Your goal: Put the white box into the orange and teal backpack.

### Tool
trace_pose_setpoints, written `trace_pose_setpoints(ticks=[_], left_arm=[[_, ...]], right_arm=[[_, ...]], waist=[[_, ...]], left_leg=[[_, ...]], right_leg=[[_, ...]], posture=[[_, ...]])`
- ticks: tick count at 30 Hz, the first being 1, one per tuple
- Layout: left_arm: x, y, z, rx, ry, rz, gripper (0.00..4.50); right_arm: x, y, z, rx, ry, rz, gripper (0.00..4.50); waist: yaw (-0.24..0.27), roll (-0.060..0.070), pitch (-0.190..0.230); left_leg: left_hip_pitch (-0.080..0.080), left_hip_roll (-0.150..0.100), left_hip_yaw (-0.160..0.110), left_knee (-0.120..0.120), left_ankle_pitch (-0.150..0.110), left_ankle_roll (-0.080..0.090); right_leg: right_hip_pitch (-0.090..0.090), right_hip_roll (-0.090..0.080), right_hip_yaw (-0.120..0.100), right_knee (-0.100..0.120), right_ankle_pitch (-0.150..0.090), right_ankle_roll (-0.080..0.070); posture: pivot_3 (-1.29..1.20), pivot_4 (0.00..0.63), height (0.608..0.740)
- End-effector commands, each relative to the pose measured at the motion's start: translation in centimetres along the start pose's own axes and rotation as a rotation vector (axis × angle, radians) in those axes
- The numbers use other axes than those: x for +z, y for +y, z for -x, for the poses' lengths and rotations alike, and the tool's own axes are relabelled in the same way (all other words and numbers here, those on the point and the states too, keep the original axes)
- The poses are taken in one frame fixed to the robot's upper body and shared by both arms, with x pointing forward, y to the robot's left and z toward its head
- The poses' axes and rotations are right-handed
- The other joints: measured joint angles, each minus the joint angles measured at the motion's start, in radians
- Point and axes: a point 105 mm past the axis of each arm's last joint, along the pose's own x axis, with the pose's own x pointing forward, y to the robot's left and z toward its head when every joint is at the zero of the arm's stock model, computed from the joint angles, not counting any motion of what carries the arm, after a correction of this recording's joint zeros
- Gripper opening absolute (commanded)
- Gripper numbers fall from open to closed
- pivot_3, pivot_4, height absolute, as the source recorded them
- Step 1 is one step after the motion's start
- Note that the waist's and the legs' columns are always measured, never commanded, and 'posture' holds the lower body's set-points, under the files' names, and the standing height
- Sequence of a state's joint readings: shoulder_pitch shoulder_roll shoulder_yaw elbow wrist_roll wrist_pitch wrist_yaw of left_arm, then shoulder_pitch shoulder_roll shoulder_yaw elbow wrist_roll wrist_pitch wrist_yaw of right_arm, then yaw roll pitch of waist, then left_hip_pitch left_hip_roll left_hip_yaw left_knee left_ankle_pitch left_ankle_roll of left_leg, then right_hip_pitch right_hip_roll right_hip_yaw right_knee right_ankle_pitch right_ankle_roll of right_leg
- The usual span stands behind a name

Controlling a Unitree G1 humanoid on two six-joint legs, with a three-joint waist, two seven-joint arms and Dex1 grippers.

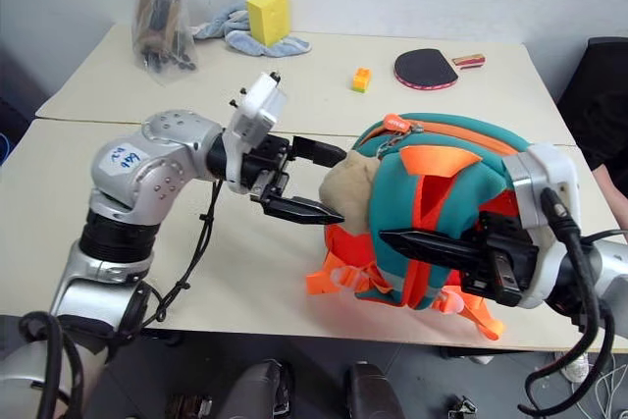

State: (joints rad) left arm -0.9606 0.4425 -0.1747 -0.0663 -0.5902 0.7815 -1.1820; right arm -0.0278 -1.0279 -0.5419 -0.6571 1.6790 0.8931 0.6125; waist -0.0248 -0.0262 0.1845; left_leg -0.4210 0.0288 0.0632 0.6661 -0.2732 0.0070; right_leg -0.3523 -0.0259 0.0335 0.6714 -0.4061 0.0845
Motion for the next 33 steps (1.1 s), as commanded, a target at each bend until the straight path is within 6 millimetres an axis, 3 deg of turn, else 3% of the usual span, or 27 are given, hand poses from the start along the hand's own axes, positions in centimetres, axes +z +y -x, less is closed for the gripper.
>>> trace_pose_setpoints(ticks=[1, 3, 11, 16, 20, 23, 28, 33], left_arm=[[0.8, -0.3, -0.1, -0.015, -0.056, 0.002, 4.30], [0.6, 0.1, 0.2, 0.008, -0.052, 0.004, 3.92], [0.8, 0.5, 0.7, 0.005, -0.066, 0.028, 1.57], [1.4, 1.2, 1.8, 0.030, -0.055, 0.005, 0.57], [2.5, 2.8, 3.7, 0.094, -0.053, -0.012, 0.51], [3.1, 3.9, 7.1, 0.153, -0.026, -0.040, 0.51], [0.3, 3.7, 11.0, 0.170, 0.136, -0.009, 0.51], [-4.3, 2.2, 11.7, 0.103, 0.290, 0.054, 0.51]], right_arm=[[-0.1, 0.3, -0.2, 0.004, -0.013, 0.013, 0.00], [-0.3, 0.1, -0.1, -0.012, -0.012, 0.012, 0.00], [-0.2, -0.2, 0.1, -0.032, -0.023, 0.027, 0.00], [-0.2, -0.4, 0.4, -0.052, -0.028, 0.034, 0.00], [-0.5, -0.4, 0.8, -0.068, -0.029, 0.037, 0.00], [-0.8, -0.2, 1.2, -0.084, -0.042, 0.041, 0.00], [-0.9, 0.1, 1.7, -0.096, -0.070, 0.045, 0.00], [-0.3, -0.1, 2.4, -0.120, -0.129, 0.053, 0.00]], waist=[[0.001, 0.000, 0.000], [0.001, 0.000, 0.000], [0.000, 0.000, 0.000], [0.000, 0.000, 0.000], [0.001, 0.000, 0.000], [-0.002, 0.000, 0.000], [-0.003, 0.001, 0.000], [-0.001, 0.001, 0.000]], left_leg=[[0.000, 0.000, 0.000, 0.000, 0.000, 0.000], [0.000, 0.000, 0.000, 0.000, 0.000, 0.000], [0.000, 0.000, 0.000, 0.000, 0.000, 0.000], [0.000, 0.000, 0.000, 0.000, 0.000, 0.000], [0.000, 0.000, 0.000, 0.000, 0.000, 0.000], [0.000, 0.000, 0.000, 0.000, 0.000, 0.000], [0.001, 0.000, 0.001, -0.002, 0.001, -0.001], [0.000, 0.000, 0.000, -0.001, 0.001, -0.001]], right_leg=[[0.000, 0.000, 0.000, 0.000, 0.000, 0.000], [0.000, 0.000, 0.000, 0.000, 0.000, 0.000], [0.000, 0.000, 0.000, 0.000, 0.000, 0.000], [0.000, 0.000, 0.000, 0.000, 0.000, 0.000], [0.000, 0.000, 0.000, 0.000, 0.000, 0.000], [0.000, 0.000, 0.000, 0.000, 0.000, 0.000], [-0.002, 0.001, 0.001, 0.001, 0.000, 0.000], [-0.002, -0.001, 0.001, 0.001, 0.000, 0.000]], posture=[[0.00, 0.150, 0.740], [0.00, 0.150, 0.740], [0.00, 0.150, 0.740], [0.00, 0.150, 0.740], [0.00, 0.150, 0.740], [0.00, 0.150, 0.740], [0.00, 0.150, 0.740], [0.00, 0.150, 0.740]])
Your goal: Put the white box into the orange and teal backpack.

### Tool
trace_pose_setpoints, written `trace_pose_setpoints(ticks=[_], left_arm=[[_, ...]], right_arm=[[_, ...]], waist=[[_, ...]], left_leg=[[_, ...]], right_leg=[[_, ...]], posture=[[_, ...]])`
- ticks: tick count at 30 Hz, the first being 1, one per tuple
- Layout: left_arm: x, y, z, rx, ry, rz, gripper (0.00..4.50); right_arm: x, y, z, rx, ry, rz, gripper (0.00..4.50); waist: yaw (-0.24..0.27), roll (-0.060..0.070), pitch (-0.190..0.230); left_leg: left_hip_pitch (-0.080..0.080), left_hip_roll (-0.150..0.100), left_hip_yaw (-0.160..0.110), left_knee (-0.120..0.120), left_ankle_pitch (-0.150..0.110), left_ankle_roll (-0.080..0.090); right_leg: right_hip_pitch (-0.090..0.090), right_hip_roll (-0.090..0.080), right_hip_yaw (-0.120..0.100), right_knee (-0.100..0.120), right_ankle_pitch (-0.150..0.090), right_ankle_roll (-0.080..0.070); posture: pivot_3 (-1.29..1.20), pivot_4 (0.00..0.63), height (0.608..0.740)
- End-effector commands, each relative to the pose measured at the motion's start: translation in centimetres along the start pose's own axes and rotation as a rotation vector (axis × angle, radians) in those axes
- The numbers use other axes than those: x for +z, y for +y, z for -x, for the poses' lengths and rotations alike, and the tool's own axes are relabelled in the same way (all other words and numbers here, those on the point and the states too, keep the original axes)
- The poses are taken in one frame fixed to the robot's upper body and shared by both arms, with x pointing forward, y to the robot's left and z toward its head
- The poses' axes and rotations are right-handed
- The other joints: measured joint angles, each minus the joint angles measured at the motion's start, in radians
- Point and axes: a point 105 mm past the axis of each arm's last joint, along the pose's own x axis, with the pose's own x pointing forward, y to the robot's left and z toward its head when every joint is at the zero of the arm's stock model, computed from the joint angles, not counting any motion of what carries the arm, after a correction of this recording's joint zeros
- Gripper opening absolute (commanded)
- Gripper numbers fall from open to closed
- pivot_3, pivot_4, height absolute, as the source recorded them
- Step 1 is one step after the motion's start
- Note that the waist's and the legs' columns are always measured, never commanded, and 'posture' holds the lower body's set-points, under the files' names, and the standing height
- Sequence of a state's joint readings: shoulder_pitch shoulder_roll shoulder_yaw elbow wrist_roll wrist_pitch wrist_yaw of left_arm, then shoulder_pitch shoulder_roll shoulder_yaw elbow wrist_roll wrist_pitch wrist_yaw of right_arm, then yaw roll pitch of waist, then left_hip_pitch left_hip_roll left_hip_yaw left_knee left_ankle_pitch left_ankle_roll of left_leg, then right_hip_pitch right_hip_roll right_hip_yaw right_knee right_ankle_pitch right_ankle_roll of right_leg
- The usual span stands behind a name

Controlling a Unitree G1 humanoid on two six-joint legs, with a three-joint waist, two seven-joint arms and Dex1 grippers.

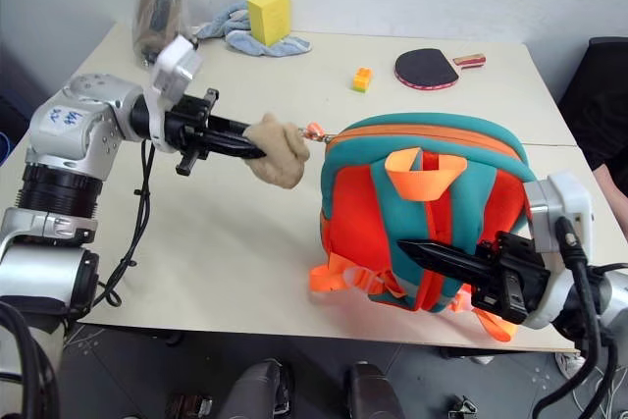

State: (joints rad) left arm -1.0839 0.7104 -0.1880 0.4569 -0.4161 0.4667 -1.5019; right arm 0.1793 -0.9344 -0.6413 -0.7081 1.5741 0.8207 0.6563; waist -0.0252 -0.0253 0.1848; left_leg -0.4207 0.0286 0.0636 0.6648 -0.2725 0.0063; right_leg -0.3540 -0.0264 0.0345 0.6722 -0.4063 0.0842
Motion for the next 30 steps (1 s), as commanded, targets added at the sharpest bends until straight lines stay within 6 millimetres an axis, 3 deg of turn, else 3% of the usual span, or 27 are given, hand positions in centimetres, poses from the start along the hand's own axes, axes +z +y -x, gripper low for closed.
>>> trace_pose_setpoints(ticks=[1, 9, 13, 18, 20, 21, 26, 30], left_arm=[[-2.7, -1.7, 0.2, -0.087, 0.108, 0.009, 0.51], [-8.4, -3.1, -7.4, -0.080, 0.154, -0.068, 0.51], [-10.0, -4.0, -8.3, -0.081, 0.180, -0.036, 0.51], [-10.3, -3.7, -7.3, -0.022, 0.166, 0.046, 0.51], [-9.7, -3.5, -6.6, -0.004, 0.135, 0.081, 0.50], [-9.3, -3.4, -6.2, -0.001, 0.115, 0.099, 1.18], [-7.5, -4.3, -2.1, -0.015, 0.089, 0.114, 2.79], [-5.2, -5.9, 2.6, -0.023, 0.051, 0.168, 4.06]], right_arm=[[1.6, 0.3, 0.6, -0.006, -0.079, 0.057, 0.00], [1.0, -0.5, 0.0, -0.040, -0.033, 0.134, 0.00], [1.0, -0.7, -0.2, -0.050, -0.027, 0.159, 0.00], [-0.3, -1.8, 0.1, -0.124, 0.045, 0.188, 0.00], [-0.9, -2.4, 0.6, -0.152, 0.076, 0.172, 0.69], [-1.2, -2.6, 1.0, -0.160, 0.091, 0.158, 0.98], [-1.1, -2.1, 5.1, -0.217, 0.154, 0.124, 2.72], [0.6, -1.9, 10.1, -0.328, 0.187, 0.118, 4.11]], waist=[[-0.001, 0.000, 0.000], [0.007, 0.000, 0.000], [0.006, 0.000, 0.000], [0.011, 0.001, 0.000], [0.013, 0.001, 0.000], [0.014, 0.001, 0.000], [0.015, 0.001, 0.000], [0.015, 0.001, 0.000]], left_leg=[[0.000, 0.000, 0.000, 0.000, 0.000, 0.000], [0.000, 0.000, -0.001, 0.002, 0.000, 0.001], [0.000, 0.000, -0.001, 0.001, 0.000, 0.001], [0.001, 0.000, -0.001, 0.001, -0.001, 0.001], [0.001, 0.000, -0.001, 0.001, -0.001, 0.001], [0.001, 0.000, -0.001, 0.001, 0.000, 0.001], [0.000, 0.000, -0.001, 0.000, 0.000, 0.001], [0.001, 0.000, 0.000, -0.002, -0.001, 0.002]], right_leg=[[0.000, 0.000, 0.000, 0.000, 0.000, 0.000], [0.001, 0.000, 0.000, 0.000, 0.000, 0.000], [0.000, 0.000, 0.000, 0.001, 0.000, 0.000], [0.001, 0.000, -0.001, 0.001, 0.000, 0.000], [0.001, 0.000, -0.001, 0.001, 0.000, 0.000], [0.001, 0.000, -0.001, 0.001, 0.000, 0.000], [0.000, 0.001, -0.001, 0.001, 0.000, 0.000], [0.002, 0.001, -0.001, -0.001, 0.000, 0.000]], posture=[[0.00, 0.150, 0.740], [0.00, 0.150, 0.740], [0.00, 0.150, 0.740], [0.00, 0.150, 0.740], [0.00, 0.150, 0.740], [0.00, 0.150, 0.740], [0.00, 0.150, 0.740], [0.00, 0.150, 0.740]])
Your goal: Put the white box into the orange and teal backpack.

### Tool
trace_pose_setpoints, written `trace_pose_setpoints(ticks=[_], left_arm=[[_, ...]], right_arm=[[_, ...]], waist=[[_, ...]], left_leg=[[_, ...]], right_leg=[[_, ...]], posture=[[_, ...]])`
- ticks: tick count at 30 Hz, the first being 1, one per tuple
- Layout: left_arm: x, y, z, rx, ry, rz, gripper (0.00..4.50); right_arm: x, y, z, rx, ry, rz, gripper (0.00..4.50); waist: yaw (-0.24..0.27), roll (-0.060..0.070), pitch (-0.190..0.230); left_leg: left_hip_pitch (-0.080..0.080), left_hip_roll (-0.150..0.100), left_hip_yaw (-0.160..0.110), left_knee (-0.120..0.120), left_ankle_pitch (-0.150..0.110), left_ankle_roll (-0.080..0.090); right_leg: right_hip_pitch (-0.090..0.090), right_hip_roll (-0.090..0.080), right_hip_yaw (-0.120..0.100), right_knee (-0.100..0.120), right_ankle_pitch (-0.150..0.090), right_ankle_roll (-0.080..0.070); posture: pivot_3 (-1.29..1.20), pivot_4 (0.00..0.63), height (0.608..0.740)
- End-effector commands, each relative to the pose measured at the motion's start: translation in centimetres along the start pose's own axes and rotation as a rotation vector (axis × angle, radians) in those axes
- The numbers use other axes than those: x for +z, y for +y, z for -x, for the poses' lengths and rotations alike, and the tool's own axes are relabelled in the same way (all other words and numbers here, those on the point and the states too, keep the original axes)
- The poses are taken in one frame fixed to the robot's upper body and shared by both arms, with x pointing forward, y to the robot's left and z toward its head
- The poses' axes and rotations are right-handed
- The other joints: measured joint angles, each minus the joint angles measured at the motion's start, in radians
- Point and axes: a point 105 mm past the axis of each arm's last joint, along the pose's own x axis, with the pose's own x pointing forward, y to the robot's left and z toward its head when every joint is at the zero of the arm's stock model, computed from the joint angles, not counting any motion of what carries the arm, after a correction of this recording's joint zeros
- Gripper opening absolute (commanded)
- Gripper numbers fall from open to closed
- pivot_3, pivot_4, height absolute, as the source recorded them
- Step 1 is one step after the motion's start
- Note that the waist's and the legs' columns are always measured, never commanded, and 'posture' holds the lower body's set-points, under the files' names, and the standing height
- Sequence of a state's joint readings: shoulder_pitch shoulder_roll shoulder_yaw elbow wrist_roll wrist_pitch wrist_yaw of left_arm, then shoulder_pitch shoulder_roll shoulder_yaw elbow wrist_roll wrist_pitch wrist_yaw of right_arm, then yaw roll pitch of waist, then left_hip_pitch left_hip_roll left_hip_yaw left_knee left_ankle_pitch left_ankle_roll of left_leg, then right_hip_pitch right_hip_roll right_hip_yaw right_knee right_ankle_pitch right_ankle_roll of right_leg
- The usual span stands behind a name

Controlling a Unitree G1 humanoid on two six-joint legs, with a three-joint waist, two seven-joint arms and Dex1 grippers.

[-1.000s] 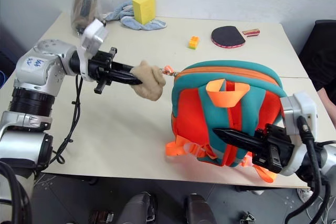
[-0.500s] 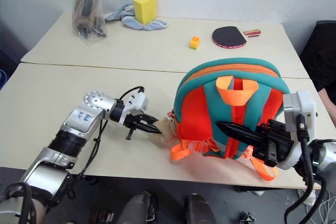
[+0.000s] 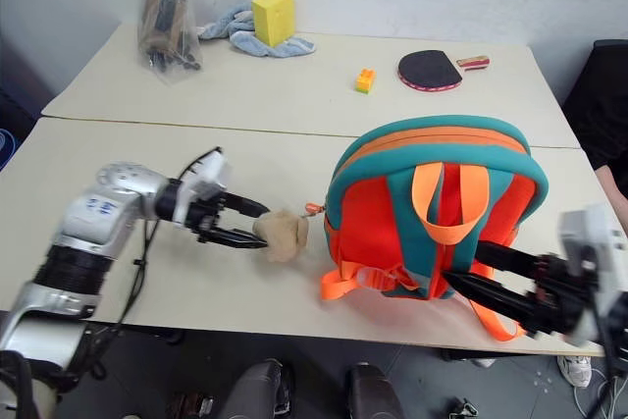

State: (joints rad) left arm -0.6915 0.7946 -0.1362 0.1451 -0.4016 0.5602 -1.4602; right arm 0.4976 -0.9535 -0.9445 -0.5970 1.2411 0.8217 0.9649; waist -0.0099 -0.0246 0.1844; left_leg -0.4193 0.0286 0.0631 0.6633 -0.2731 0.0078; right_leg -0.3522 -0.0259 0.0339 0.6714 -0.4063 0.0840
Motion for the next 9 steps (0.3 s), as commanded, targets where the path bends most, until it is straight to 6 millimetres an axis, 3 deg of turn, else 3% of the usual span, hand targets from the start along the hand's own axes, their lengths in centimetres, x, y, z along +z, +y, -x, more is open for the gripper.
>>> trace_pose_setpoints(ticks=[1, 6, 9], left_arm=[[2.2, -2.1, 3.5, -0.026, -0.044, -0.009, 4.37], [4.4, -3.6, 6.6, 0.038, -0.131, 0.004, 4.48], [5.7, -3.5, 7.0, 0.089, -0.203, -0.018, 4.48]], right_arm=[[1.8, -0.9, 4.2, -0.092, 0.010, 0.053, 4.43], [3.1, -2.9, 8.8, -0.244, -0.027, 0.067, 4.50], [3.1, -3.9, 9.3, -0.288, -0.054, 0.063, 4.50]], waist=[[-0.001, 0.000, 0.000], [-0.003, 0.000, 0.000], [-0.001, 0.000, 0.000]], left_leg=[[0.000, 0.000, 0.000, 0.000, 0.000, 0.001], [0.017, -0.002, 0.000, -0.013, -0.004, 0.005], [0.017, -0.002, 0.000, -0.015, -0.003, 0.004]], right_leg=[[0.001, 0.000, 0.000, -0.001, 0.000, 0.000], [0.018, -0.004, 0.000, -0.013, 0.000, -0.001], [0.016, -0.004, -0.001, -0.013, 0.000, -0.001]], posture=[[0.00, 0.150, 0.740], [0.00, 0.150, 0.740], [0.00, 0.150, 0.740]])
